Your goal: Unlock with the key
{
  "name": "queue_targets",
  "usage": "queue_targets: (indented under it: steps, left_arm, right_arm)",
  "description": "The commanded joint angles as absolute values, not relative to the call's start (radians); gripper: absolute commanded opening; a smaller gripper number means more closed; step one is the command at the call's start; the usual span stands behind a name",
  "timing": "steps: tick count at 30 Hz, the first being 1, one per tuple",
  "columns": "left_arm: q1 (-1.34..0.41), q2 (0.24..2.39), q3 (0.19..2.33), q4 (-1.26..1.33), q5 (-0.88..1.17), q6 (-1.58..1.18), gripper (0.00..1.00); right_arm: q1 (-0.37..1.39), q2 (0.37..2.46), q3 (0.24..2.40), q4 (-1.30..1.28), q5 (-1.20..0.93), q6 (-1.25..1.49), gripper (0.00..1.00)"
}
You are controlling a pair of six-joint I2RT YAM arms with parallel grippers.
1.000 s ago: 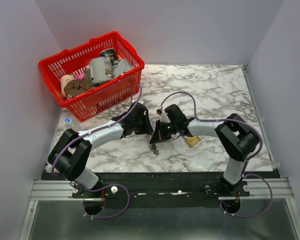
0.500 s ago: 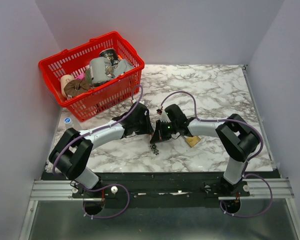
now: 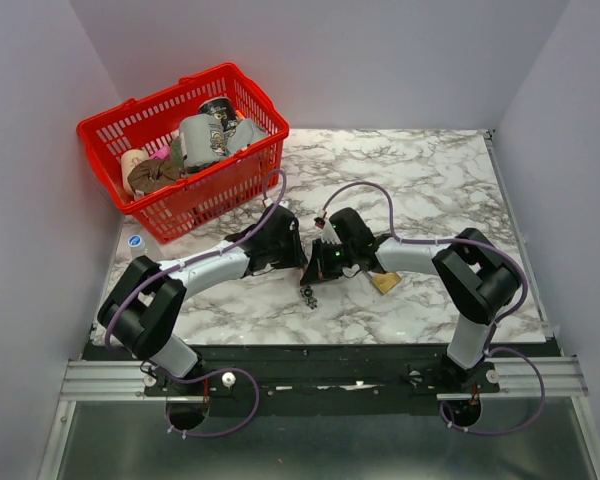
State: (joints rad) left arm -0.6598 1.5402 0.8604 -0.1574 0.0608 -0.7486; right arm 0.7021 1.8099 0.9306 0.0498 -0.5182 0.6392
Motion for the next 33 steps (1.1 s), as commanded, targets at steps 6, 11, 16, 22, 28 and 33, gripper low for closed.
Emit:
queue_targets:
  steps: [6, 11, 16, 22, 28, 33]
  left_arm:
    - [-0.703, 1.526, 0.856, -0.179, 0.008, -0.753, 0.0]
    - [-0.719, 1.526, 0.854, -0.187, -0.037, -0.752, 0.0]
    - [-0.726, 1.528, 0.851, -0.184, -0.034, -0.755, 0.0]
    - [-0.726, 1.511, 0.845, -0.169, -0.002, -0.769, 0.0]
    - [-0.726, 1.508, 0.842, -0.166, -0.002, -0.773, 0.0]
    - [-0.726, 1.503, 0.838, -0.158, 0.035, -0.782, 0.0]
  right_arm:
    - [0.692, 1.789, 1.022, 0.067, -0.442, 0.672, 0.01]
    - [0.687, 1.792, 1.046, 0.069, -0.426, 0.672, 0.01]
    - [0.687, 1.749, 1.011, 0.112, -0.345, 0.664, 0.01]
    - [0.683, 1.697, 0.959, 0.201, -0.269, 0.664, 0.01]
    - [0.681, 1.652, 0.901, 0.357, -0.242, 0.689, 0.01]
    - [0.681, 1.637, 0.864, 0.475, -0.226, 0.69, 0.01]
